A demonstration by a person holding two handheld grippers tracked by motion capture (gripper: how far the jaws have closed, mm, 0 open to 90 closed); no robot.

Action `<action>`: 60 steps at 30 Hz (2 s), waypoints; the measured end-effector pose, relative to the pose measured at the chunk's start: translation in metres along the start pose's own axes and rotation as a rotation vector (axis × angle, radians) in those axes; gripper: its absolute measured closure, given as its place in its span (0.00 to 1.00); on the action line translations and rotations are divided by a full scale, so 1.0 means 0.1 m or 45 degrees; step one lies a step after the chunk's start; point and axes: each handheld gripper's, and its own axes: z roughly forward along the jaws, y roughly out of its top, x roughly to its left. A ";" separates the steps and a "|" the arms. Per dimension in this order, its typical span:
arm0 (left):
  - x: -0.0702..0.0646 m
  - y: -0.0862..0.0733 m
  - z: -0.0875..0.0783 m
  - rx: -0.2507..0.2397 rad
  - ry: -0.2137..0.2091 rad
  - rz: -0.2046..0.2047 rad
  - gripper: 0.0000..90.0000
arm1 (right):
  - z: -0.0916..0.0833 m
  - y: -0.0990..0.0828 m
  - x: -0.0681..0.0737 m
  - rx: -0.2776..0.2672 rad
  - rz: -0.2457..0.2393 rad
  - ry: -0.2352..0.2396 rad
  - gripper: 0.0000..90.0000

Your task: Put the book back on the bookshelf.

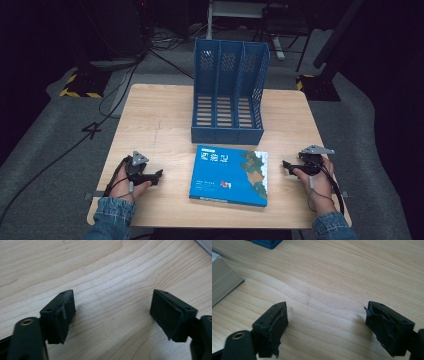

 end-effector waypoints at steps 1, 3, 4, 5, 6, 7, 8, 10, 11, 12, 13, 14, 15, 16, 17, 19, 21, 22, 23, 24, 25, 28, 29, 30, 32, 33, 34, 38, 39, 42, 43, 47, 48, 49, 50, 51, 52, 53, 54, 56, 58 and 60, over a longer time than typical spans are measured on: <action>0.00 0.02 -0.01 0.018 -0.002 -0.008 0.28 | 0.00 0.00 0.01 -0.006 -0.003 0.001 0.26; 0.00 0.06 -0.04 0.032 -0.028 -0.019 0.35 | -0.02 -0.01 0.03 -0.018 -0.016 0.003 0.32; -0.01 0.09 -0.05 0.011 -0.036 -0.003 0.36 | -0.03 -0.02 0.04 -0.017 -0.010 0.009 0.34; -0.02 0.12 -0.07 -0.009 -0.051 0.002 0.36 | -0.05 -0.02 0.05 -0.005 -0.006 0.007 0.34; -0.04 0.15 -0.10 -0.025 -0.061 0.001 0.38 | -0.06 -0.01 0.05 0.007 -0.016 0.002 0.35; -0.05 0.19 -0.12 -0.044 -0.069 -0.006 0.39 | -0.08 -0.01 0.06 0.017 -0.033 -0.007 0.35; -0.07 0.22 -0.16 -0.058 -0.081 -0.002 0.39 | -0.10 -0.01 0.06 0.028 -0.038 -0.012 0.35; -0.10 0.29 -0.21 -0.089 -0.097 0.008 0.40 | -0.14 -0.01 0.07 0.038 -0.022 -0.008 0.36; -0.13 0.33 -0.25 -0.104 -0.109 0.012 0.40 | -0.16 0.00 0.08 0.040 -0.008 -0.003 0.37; -0.15 0.37 -0.27 -0.109 -0.120 0.023 0.40 | -0.18 0.00 0.09 0.039 0.001 0.012 0.37; -0.18 0.40 -0.28 -0.119 -0.136 0.028 0.40 | -0.21 0.01 0.10 0.039 0.005 0.020 0.37; -0.21 0.44 -0.29 -0.123 -0.153 0.035 0.40 | -0.23 0.01 0.12 0.040 0.001 0.028 0.37; -0.25 0.48 -0.30 -0.118 -0.176 0.033 0.40 | -0.25 0.02 0.14 0.042 0.003 0.041 0.37; -0.29 0.52 -0.29 -0.110 -0.191 0.030 0.40 | -0.27 0.03 0.17 0.042 0.000 0.054 0.37; -0.33 0.56 -0.28 -0.104 -0.210 0.040 0.40 | -0.29 0.04 0.19 0.044 -0.006 0.065 0.37; -0.41 0.64 -0.24 -0.096 -0.260 0.038 0.40 | -0.34 0.06 0.25 0.037 -0.011 0.097 0.37; -0.49 0.69 -0.20 -0.084 -0.301 0.037 0.40 | -0.38 0.10 0.30 0.022 -0.024 0.124 0.37; -0.55 0.72 -0.16 -0.063 -0.313 0.048 0.40 | -0.40 0.11 0.34 0.018 -0.029 0.140 0.37; -0.57 0.73 -0.15 -0.051 -0.311 0.062 0.40 | -0.43 0.13 0.38 0.012 -0.041 0.161 0.37; -0.61 0.74 -0.12 -0.036 -0.315 0.068 0.40 | -0.44 0.14 0.40 0.013 -0.043 0.175 0.37; -0.63 0.75 -0.10 -0.033 -0.327 0.073 0.40 | -0.45 0.15 0.44 0.011 -0.049 0.186 0.37; -0.72 0.80 -0.03 -0.008 -0.361 0.060 0.40 | -0.46 0.17 0.52 0.015 -0.076 0.222 0.37; -0.73 0.82 -0.02 -0.004 -0.366 0.062 0.40 | -0.46 0.18 0.55 0.017 -0.085 0.237 0.37; -0.76 0.84 0.01 0.008 -0.369 0.062 0.40 | -0.47 0.18 0.57 0.016 -0.091 0.244 0.37; -0.80 0.86 0.07 0.015 -0.380 0.058 0.40 | -0.47 0.20 0.63 0.019 -0.109 0.261 0.37; -0.81 0.87 0.12 0.027 -0.390 0.067 0.39 | -0.48 0.20 0.66 0.022 -0.120 0.272 0.36; -0.83 0.88 0.15 0.039 -0.397 0.070 0.39 | -0.49 0.21 0.70 0.025 -0.135 0.285 0.36; -0.87 0.87 0.24 0.065 -0.409 0.077 0.39 | -0.51 0.25 0.82 0.027 -0.164 0.324 0.36; -0.87 0.86 0.26 0.073 -0.414 0.076 0.39 | -0.52 0.26 0.87 0.027 -0.181 0.341 0.36; -0.88 0.84 0.30 0.088 -0.420 0.075 0.39 | -0.53 0.28 1.05 0.043 -0.231 0.409 0.36; -0.89 0.83 0.32 0.095 -0.422 0.078 0.39 | -0.53 0.28 1.09 0.052 -0.246 0.430 0.36; -0.92 0.81 0.37 0.115 -0.437 0.076 0.38 | -0.52 0.28 1.21 0.075 -0.281 0.473 0.35; -0.92 0.80 0.38 0.115 -0.451 0.079 0.37 | -0.51 0.27 1.24 0.083 -0.291 0.485 0.35; -0.93 0.80 0.39 0.113 -0.458 0.075 0.36 | -0.51 0.27 1.27 0.093 -0.301 0.496 0.33; -0.93 0.79 0.40 0.112 -0.467 0.075 0.36 | -0.50 0.27 1.30 0.104 -0.307 0.501 0.32; -0.94 0.79 0.40 0.114 -0.472 0.071 0.36 | -0.49 0.26 1.33 0.119 -0.316 0.510 0.32; -0.93 0.79 0.40 0.116 -0.474 0.069 0.35 | -0.48 0.26 1.35 0.128 -0.325 0.516 0.31; -0.93 0.78 0.41 0.113 -0.477 0.065 0.35 | -0.47 0.25 1.37 0.135 -0.334 0.519 0.30; -0.93 0.78 0.41 0.104 -0.481 0.058 0.35 | -0.46 0.25 1.39 0.147 -0.340 0.515 0.28; -0.93 0.77 0.41 0.099 -0.486 0.052 0.35 | -0.44 0.23 1.43 0.157 -0.364 0.501 0.25; -0.93 0.76 0.41 0.090 -0.484 0.049 0.34 | -0.43 0.23 1.45 0.165 -0.386 0.494 0.22; -0.93 0.75 0.41 0.084 -0.482 0.050 0.34 | -0.42 0.22 1.48 0.163 -0.395 0.493 0.20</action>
